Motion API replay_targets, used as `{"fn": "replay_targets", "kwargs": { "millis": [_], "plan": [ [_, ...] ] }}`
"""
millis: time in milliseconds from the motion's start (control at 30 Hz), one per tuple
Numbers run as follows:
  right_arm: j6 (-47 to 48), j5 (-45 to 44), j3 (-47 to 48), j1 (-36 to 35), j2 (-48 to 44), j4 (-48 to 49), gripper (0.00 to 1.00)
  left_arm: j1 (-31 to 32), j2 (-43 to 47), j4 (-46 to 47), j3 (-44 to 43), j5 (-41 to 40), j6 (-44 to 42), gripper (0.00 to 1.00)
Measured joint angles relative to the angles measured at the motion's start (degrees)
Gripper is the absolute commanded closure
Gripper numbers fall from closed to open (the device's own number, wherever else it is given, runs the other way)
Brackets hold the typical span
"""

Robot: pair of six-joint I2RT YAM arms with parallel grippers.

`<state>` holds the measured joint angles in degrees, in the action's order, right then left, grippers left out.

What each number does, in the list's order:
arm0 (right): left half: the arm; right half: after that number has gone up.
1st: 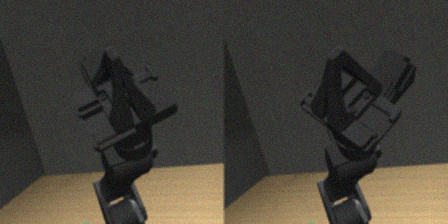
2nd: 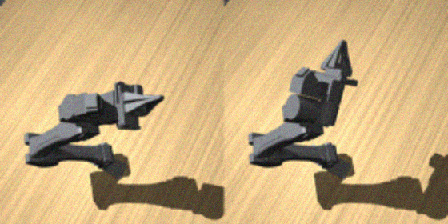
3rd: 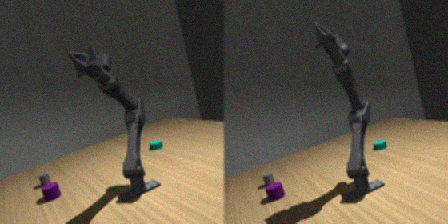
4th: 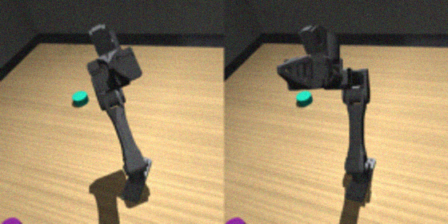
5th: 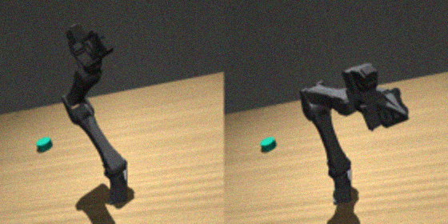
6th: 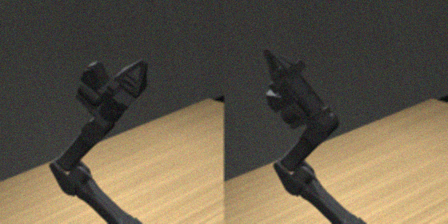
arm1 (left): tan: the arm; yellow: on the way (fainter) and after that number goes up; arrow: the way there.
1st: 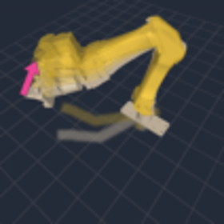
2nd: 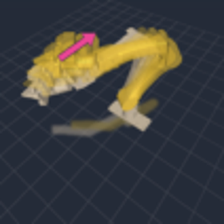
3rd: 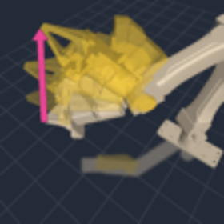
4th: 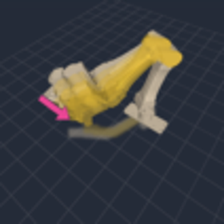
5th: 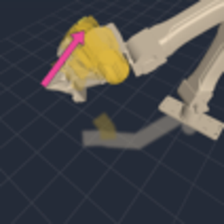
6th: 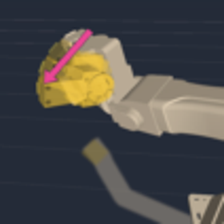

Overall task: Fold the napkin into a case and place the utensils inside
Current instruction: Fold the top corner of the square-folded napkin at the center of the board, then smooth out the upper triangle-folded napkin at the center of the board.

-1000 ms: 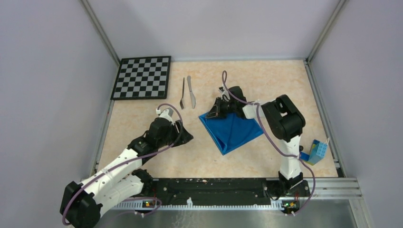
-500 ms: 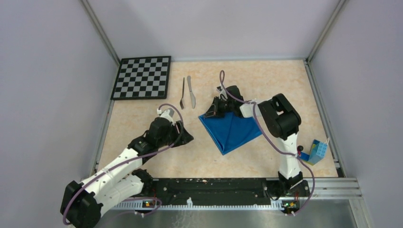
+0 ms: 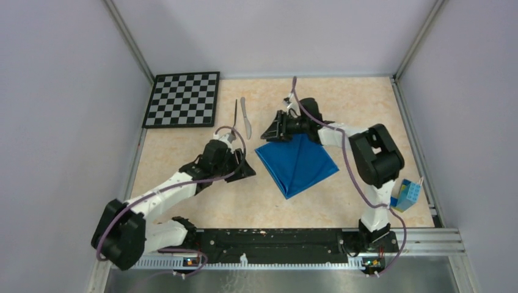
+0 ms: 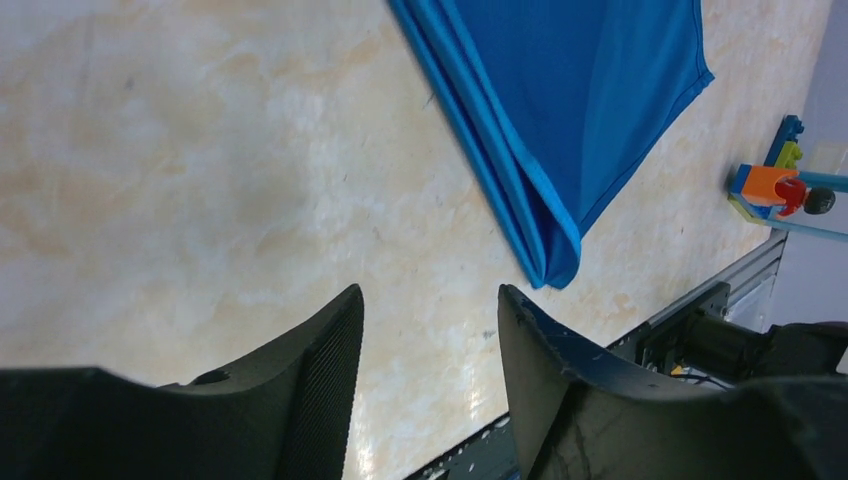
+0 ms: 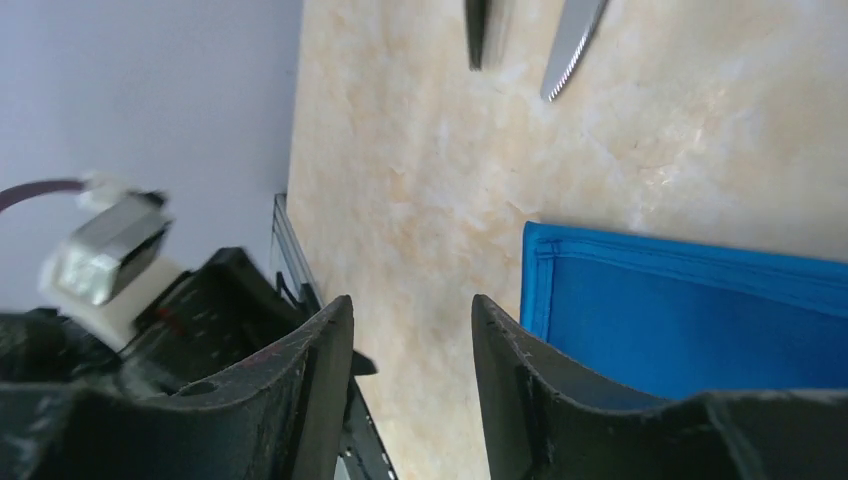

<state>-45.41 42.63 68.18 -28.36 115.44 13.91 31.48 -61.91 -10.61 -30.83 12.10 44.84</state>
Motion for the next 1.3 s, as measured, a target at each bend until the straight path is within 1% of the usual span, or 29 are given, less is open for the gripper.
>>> {"fn": "replay_targets", "kwargs": {
  "millis": [67,133,200,267,333,400,467,667,867,1133,1300],
  "plan": [
    [0.6,1.0,-1.2,2.3,-4.7,-0.1,0.59,-0.3,-6.1,1.4,-3.6,1.4,-0.4,0.59],
    [1.4,1.9,-2.7,5.8,-9.0,0.3,0.69,-0.6,-12.5,3.0,-8.0,2.9,-0.9,0.72],
    [2.1,2.7,-3.7,9.5,-10.8,1.2,0.79,-1.0,-19.4,4.5,-13.7,5.1,-1.8,0.82],
    [2.3,3.0,-4.8,12.7,-10.3,2.4,0.83,-1.3,-25.4,5.5,-19.1,6.6,-2.4,0.89],
    [2.3,3.3,-5.8,14.6,-8.9,3.0,0.83,-1.6,-31.1,6.5,-24.5,7.6,-3.2,0.94],
    [2.1,3.7,-6.0,15.6,-6.1,3.5,0.83,-2.0,-35.9,7.5,-28.8,8.3,-4.1,0.96],
    [2.0,4.1,-6.0,15.8,-3.0,3.5,0.83,-2.7,-39.8,8.3,-31.2,8.9,-4.7,0.98],
    [1.9,4.7,-5.7,15.7,1.4,3.2,0.83,-5.8,-45.6,8.8,-31.7,10.4,-6.5,1.00],
    [1.9,4.7,-5.1,15.7,1.6,3.8,0.83,-6.8,-47.0,9.4,-31.7,10.8,-7.4,1.00],
    [3.3,3.5,-4.2,15.8,1.6,2.7,0.75,-6.6,-47.9,9.6,-31.2,9.9,-7.9,1.00],
    [3.8,2.9,-2.9,15.8,2.0,2.4,0.75,-6.6,-46.9,11.6,-29.2,9.7,-7.9,1.00]
  ]
}}
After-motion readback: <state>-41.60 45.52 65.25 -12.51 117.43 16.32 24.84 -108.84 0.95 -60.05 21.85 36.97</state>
